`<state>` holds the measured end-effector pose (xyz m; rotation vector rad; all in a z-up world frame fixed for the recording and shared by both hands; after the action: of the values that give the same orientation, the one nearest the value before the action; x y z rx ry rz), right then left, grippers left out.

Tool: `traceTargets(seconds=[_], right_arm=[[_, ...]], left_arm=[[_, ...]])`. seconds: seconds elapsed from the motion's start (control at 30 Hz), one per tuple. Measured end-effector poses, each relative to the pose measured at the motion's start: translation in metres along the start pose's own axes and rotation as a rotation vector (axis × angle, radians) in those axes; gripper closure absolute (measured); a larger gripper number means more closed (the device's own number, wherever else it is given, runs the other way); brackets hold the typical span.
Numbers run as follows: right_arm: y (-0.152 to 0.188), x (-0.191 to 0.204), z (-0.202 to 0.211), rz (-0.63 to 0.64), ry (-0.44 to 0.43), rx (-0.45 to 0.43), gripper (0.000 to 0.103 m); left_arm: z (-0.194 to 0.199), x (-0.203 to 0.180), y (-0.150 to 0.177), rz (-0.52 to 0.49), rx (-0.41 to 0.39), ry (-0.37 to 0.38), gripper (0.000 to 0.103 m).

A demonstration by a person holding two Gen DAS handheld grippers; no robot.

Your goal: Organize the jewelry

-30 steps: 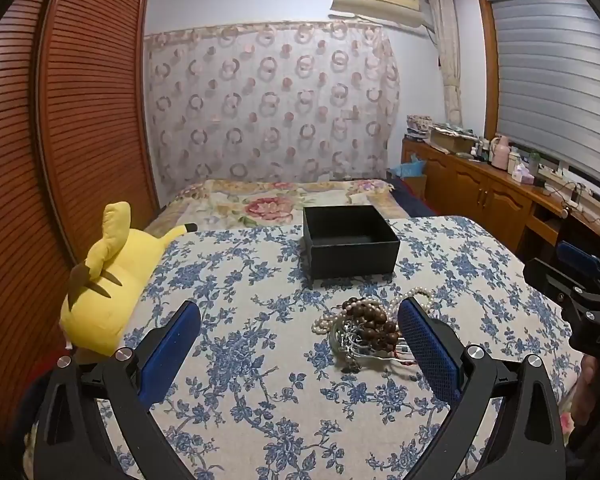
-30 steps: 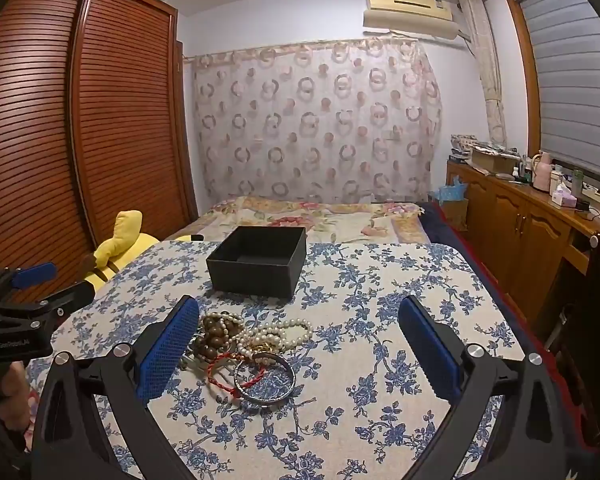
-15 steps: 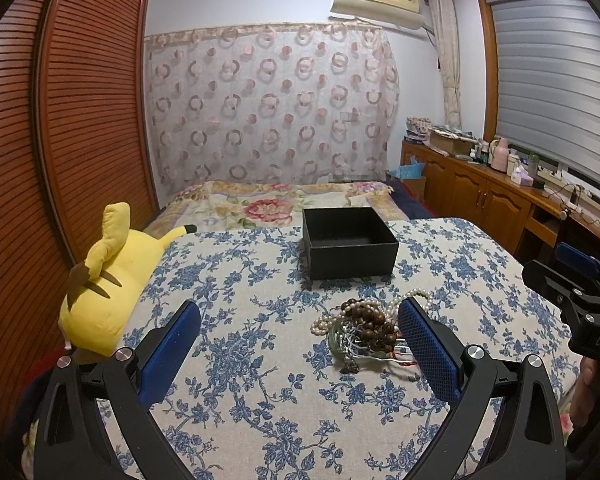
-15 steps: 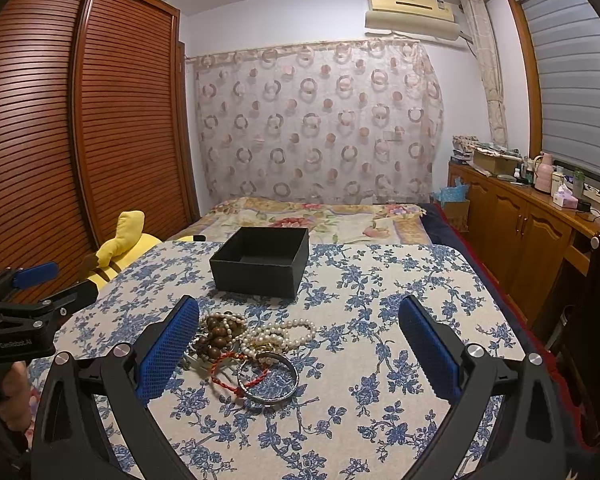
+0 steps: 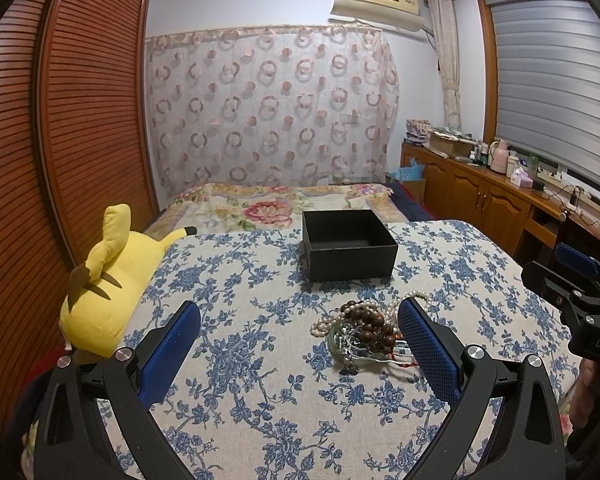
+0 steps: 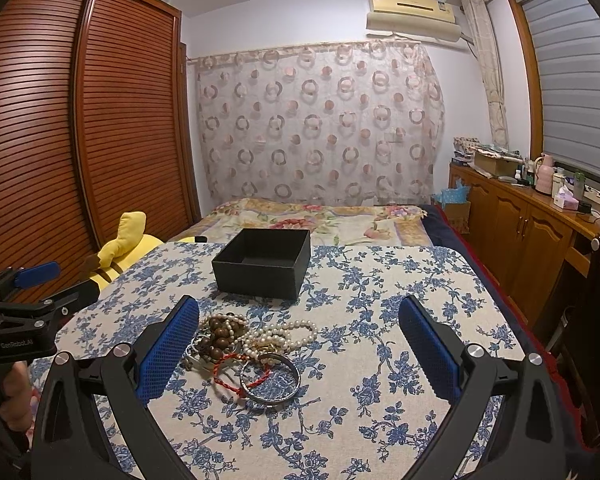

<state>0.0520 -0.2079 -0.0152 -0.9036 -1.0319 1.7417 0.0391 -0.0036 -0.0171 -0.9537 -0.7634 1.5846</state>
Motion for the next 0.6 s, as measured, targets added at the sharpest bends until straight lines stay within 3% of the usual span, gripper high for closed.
traceTargets(seconds=[0.6], right_arm=[[0.0004,-0.0004,-0.0025,0.002,0.001,-0.001,0.002]], left_arm=[[0.0002,-0.0017,-0.0017,0.002,-0.003,0.001,0.008]])
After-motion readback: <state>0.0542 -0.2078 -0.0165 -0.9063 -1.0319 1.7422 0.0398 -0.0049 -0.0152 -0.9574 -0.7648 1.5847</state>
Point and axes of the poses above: each gripper's, at about its wrist camera, not at the fingertips, and z roughly against the way its jaws point, x to its left, y to its underside, the point moved 5 cm from there along -z, roughly the way its jaws point, and after that the axes turned 13 degrees about z, right-handed, at the moved point
